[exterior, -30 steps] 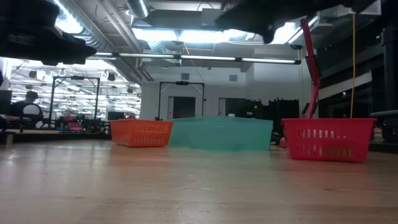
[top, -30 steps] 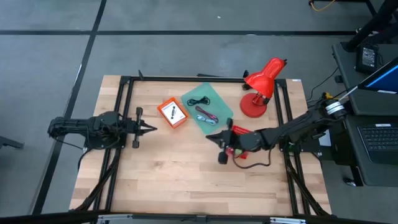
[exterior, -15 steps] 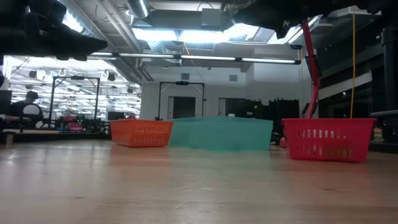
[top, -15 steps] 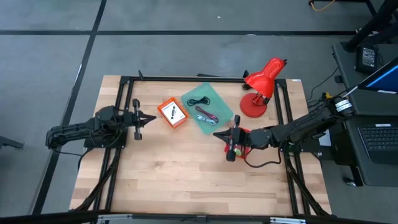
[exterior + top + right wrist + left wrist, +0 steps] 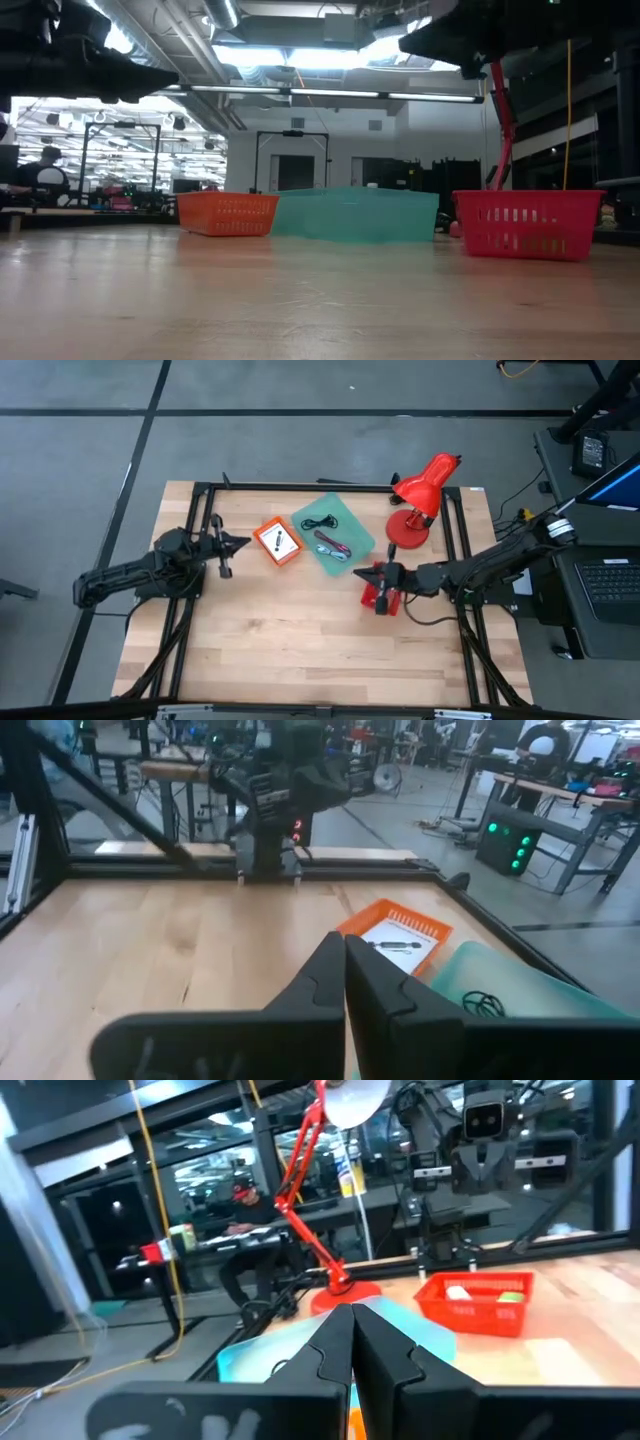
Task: Pick and place items into bin
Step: Return to Home Position
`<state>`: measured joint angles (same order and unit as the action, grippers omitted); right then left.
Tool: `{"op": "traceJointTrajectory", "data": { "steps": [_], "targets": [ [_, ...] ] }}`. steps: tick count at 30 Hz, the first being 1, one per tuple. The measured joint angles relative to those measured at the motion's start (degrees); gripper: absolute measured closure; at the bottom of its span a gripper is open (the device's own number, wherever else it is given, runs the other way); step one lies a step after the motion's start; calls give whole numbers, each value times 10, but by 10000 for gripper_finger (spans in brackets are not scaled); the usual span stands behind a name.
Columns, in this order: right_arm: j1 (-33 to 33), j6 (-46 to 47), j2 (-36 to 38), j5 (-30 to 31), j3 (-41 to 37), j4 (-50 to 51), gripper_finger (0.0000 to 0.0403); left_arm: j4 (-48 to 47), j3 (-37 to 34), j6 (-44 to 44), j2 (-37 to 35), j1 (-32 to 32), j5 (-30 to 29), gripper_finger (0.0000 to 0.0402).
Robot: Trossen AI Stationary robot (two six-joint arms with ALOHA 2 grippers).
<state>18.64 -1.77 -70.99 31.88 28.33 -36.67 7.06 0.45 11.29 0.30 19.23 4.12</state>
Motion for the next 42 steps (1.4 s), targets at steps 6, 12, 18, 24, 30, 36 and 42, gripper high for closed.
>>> {"op": "traceJointTrajectory", "data": {
  "steps": [6,12,18,24,30,36,42],
  "targets": [
    [-10,10,104,0,-91,-8,403,-2,0,0,0,22,-2,400],
    [-13,28,208,-30,-189,-61,403,-4,0,-1,0,28,-32,400],
    [-13,29,240,-47,-245,-60,403,-5,0,-2,1,27,-47,400],
    [-13,26,240,-87,-280,-60,403,-8,0,-1,1,27,-46,400],
    [-13,44,239,-92,-280,-56,403,-8,0,-1,1,27,-46,400],
    [-13,77,239,-91,-280,-52,403,-8,0,-1,1,27,-46,400],
    [-13,135,239,-91,-280,-52,403,-8,0,-1,1,27,-46,400]
  ]
}}
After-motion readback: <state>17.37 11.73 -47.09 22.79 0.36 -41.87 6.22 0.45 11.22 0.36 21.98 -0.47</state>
